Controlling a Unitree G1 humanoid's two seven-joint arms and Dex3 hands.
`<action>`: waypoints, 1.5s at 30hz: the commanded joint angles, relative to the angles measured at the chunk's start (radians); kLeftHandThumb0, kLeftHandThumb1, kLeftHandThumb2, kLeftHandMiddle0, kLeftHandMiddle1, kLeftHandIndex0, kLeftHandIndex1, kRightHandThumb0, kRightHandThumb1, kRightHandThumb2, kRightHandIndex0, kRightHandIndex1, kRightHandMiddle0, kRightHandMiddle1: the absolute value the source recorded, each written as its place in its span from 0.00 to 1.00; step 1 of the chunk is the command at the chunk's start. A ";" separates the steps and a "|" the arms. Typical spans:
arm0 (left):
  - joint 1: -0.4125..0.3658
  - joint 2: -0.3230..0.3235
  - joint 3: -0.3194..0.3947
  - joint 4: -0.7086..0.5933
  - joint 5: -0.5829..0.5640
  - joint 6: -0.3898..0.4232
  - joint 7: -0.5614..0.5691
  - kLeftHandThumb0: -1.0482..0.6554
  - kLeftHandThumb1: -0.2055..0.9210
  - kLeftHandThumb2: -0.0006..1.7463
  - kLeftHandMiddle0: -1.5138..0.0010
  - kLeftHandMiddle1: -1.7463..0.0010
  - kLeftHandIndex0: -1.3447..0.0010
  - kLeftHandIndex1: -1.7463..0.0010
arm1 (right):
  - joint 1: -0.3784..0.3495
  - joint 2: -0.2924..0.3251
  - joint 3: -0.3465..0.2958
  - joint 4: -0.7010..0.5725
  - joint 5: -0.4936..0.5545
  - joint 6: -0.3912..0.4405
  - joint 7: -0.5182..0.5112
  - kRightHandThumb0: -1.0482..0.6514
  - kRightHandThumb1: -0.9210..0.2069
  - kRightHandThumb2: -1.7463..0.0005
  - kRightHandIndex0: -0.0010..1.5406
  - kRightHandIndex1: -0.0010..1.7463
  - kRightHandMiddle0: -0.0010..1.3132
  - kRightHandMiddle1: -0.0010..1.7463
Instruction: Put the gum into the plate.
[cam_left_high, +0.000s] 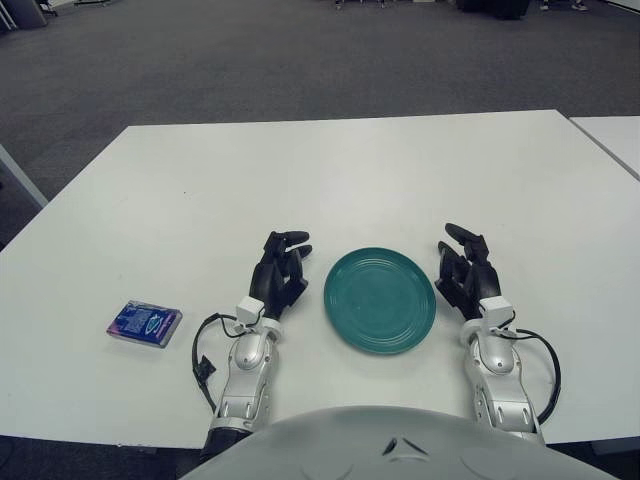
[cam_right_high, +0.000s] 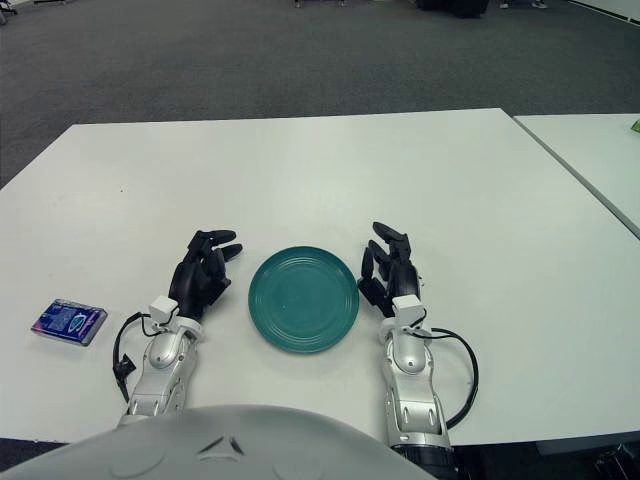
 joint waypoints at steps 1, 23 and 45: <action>0.007 -0.010 0.004 -0.003 -0.008 0.005 -0.004 0.17 1.00 0.44 0.81 0.43 0.83 0.29 | 0.028 0.008 0.001 0.036 0.007 0.053 0.000 0.15 0.00 0.53 0.24 0.12 0.00 0.49; 0.006 -0.003 0.007 -0.010 -0.023 0.007 -0.017 0.18 1.00 0.43 0.81 0.43 0.83 0.29 | 0.026 0.008 0.006 0.040 -0.001 0.049 -0.005 0.13 0.00 0.52 0.24 0.13 0.00 0.47; -0.046 0.364 0.243 -0.350 0.090 -0.028 -0.132 0.30 0.89 0.44 0.86 0.47 0.95 0.34 | 0.022 0.008 0.009 0.056 -0.001 0.038 -0.015 0.15 0.00 0.53 0.24 0.13 0.00 0.49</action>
